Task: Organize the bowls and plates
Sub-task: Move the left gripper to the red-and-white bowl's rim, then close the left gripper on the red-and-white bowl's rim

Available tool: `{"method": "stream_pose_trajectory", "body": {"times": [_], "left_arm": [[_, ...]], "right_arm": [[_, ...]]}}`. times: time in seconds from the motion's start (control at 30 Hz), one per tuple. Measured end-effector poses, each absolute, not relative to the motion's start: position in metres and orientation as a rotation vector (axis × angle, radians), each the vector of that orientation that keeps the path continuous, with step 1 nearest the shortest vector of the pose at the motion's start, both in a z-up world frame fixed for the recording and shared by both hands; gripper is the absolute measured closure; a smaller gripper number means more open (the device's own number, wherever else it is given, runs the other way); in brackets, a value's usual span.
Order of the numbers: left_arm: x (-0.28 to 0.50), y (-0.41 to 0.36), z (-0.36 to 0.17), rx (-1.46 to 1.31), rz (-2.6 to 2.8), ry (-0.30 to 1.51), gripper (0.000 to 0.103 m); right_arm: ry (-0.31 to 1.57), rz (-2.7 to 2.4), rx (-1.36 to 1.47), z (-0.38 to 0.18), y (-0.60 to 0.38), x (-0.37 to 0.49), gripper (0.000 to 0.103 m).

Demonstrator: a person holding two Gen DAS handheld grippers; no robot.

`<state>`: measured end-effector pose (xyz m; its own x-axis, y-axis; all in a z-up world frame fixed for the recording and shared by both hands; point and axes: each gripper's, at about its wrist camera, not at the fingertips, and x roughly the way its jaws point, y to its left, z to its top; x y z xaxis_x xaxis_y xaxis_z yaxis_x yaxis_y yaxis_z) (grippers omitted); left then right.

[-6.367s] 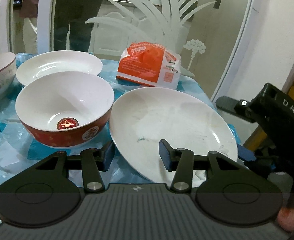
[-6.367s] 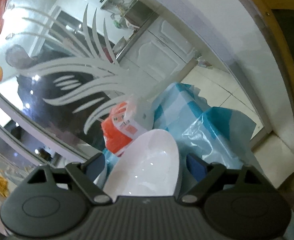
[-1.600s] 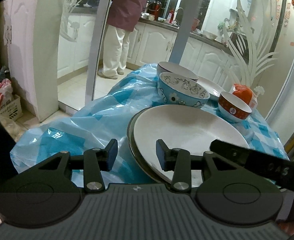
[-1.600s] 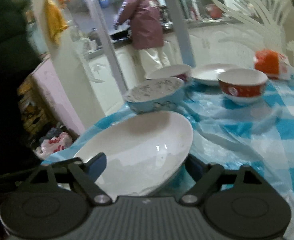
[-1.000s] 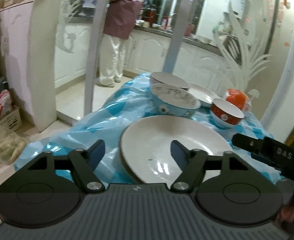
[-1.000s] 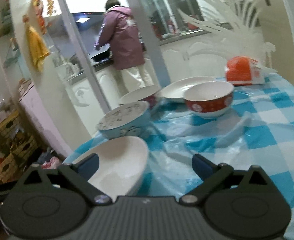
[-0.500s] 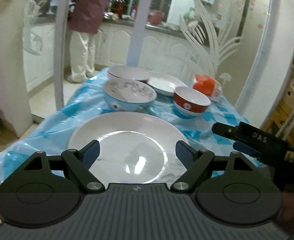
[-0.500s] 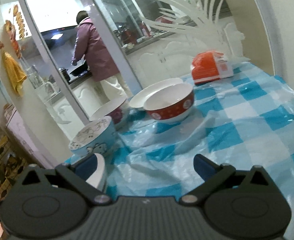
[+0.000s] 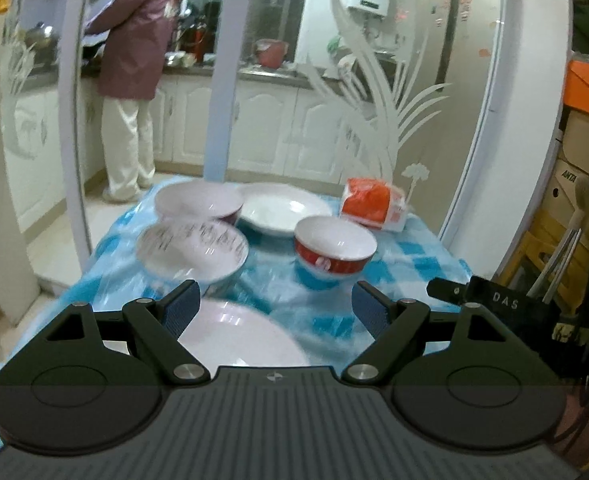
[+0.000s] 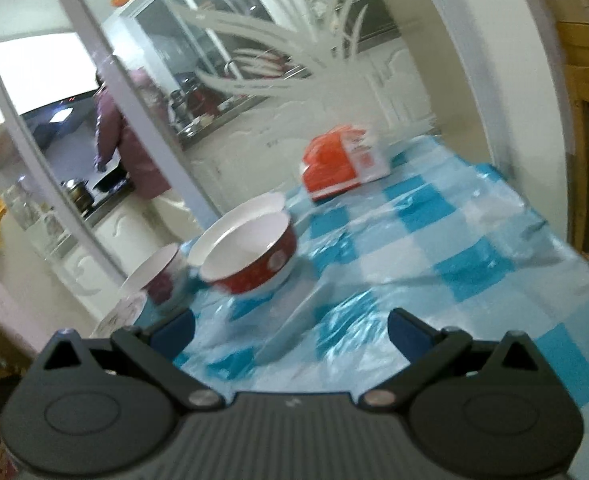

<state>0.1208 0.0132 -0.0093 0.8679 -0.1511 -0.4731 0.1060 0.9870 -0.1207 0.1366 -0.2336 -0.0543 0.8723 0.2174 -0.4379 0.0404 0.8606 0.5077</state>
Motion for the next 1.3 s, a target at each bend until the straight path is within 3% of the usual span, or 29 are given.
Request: {"method": "stream_pose_trajectory", "body": {"times": [0.47, 0.6, 0.7, 0.77, 0.87, 0.93, 1.3], "left_arm": [[0.195, -0.025, -0.018, -0.031, -0.197, 0.545, 0.001], [0.22, -0.034, -0.025, -0.018, -0.204, 0.568, 0.004], [0.243, -0.037, -0.034, -0.033, -0.186, 0.606, 0.013], [0.262, -0.04, -0.043, -0.058, -0.172, 0.637, 0.03], [0.282, -0.036, -0.054, -0.094, -0.139, 0.676, 0.047], [0.293, -0.033, -0.059, -0.115, -0.126, 0.685, 0.051], [0.328, -0.033, -0.081, -0.116, -0.132, 0.785, 0.051]], "right_arm": [[0.509, 0.163, 0.576, -0.049, -0.265, 0.196, 0.002], [0.511, 0.212, 0.59, -0.049, -0.263, 0.22, 0.007], [0.528, 0.259, 0.616, -0.052, -0.26, 0.239, 0.013], [0.542, 0.283, 0.637, -0.056, -0.259, 0.251, 0.016], [0.575, 0.302, 0.677, -0.063, -0.259, 0.268, 0.017], [0.587, 0.316, 0.7, -0.068, -0.259, 0.277, 0.017], [0.655, 0.435, 0.799, -0.084, -0.247, 0.307, 0.017]]}}
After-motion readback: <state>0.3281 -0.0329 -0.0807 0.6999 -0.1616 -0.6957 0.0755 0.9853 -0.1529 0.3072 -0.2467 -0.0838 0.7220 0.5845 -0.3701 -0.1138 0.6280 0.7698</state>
